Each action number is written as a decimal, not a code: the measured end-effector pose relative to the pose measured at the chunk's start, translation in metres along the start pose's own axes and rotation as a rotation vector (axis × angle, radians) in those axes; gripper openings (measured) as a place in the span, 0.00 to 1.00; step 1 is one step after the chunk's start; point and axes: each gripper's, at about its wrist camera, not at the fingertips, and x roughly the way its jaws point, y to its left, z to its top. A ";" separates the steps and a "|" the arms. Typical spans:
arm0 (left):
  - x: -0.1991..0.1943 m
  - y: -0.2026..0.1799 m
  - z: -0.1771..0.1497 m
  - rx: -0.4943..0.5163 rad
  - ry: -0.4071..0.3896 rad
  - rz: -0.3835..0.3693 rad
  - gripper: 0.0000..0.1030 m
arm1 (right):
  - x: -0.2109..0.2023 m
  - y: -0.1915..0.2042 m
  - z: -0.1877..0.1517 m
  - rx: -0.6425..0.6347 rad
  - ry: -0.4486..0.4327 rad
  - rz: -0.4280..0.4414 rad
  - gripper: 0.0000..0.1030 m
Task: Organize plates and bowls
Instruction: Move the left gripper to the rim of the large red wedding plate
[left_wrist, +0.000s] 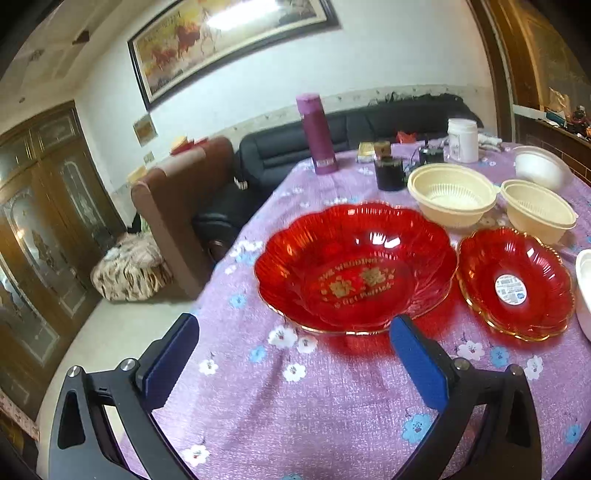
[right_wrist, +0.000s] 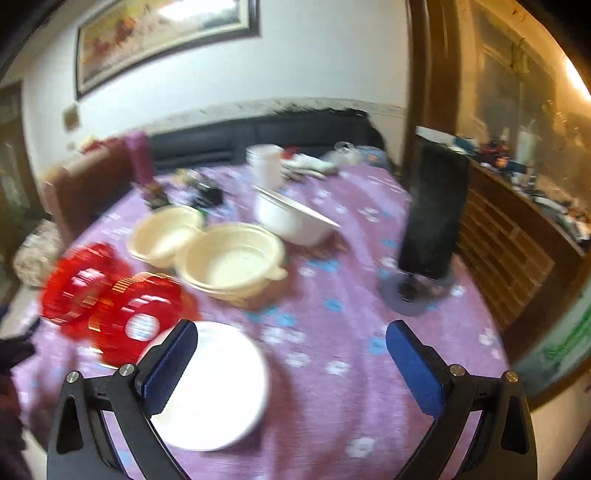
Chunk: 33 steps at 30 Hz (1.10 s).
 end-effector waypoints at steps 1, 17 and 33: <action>-0.001 0.000 0.001 0.002 -0.007 0.006 1.00 | -0.005 0.005 0.003 0.016 -0.007 0.048 1.00; -0.001 0.014 0.004 0.001 -0.018 0.054 1.00 | 0.019 0.135 0.022 -0.084 0.108 0.442 1.00; 0.082 0.066 0.030 -0.166 0.228 -0.259 0.34 | 0.110 0.207 0.060 -0.132 0.316 0.529 0.62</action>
